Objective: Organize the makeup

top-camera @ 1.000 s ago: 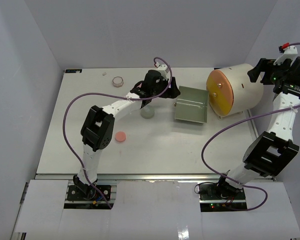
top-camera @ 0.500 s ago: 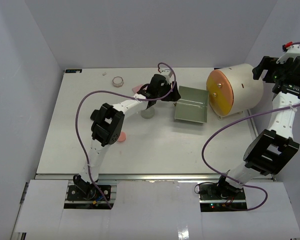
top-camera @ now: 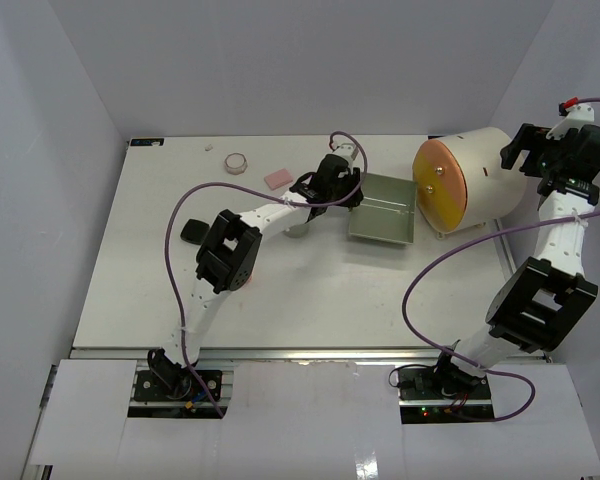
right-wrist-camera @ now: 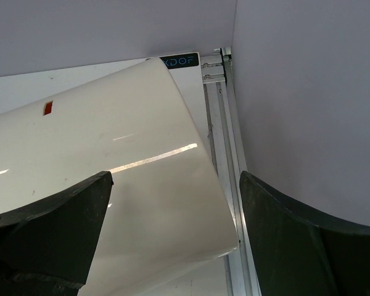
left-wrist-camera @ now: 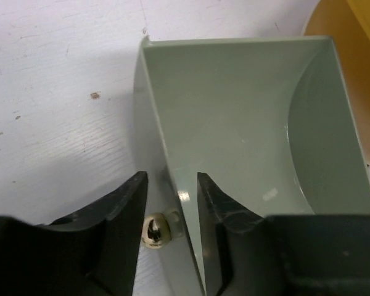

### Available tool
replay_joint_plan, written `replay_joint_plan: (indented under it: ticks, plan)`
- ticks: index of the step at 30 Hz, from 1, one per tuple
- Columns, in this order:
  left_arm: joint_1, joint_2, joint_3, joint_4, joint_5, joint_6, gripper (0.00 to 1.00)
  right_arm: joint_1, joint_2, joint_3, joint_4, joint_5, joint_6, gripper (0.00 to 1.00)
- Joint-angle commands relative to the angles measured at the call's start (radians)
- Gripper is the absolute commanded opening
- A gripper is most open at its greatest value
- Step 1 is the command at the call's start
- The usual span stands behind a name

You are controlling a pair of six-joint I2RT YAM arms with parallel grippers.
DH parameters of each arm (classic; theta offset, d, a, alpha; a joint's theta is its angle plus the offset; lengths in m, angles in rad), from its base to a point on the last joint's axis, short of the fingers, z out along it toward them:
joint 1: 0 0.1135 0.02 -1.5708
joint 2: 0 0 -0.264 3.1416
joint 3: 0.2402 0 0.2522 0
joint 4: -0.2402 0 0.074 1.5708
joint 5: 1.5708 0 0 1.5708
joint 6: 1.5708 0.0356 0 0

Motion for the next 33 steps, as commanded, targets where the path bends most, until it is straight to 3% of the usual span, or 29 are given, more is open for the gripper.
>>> replay_joint_plan:
  ticks: [1,12,24,33]
  plan:
    - [-0.013,-0.010,0.045,-0.032,-0.056,0.017,0.39,0.003,-0.049,-0.031,0.076,0.030,0.037,0.90]
    - [-0.014,-0.083,-0.078,-0.026,-0.038,-0.057,0.14,0.002,-0.019,-0.038,0.094,-0.004,0.085,0.90]
    - [-0.014,-0.199,-0.217,0.041,-0.024,-0.120,0.11,0.002,-0.018,-0.054,0.078,-0.031,0.084,0.90]
    - [-0.014,-0.325,-0.328,0.082,-0.078,-0.135,0.03,0.002,-0.014,-0.082,0.052,-0.102,0.073,0.90]
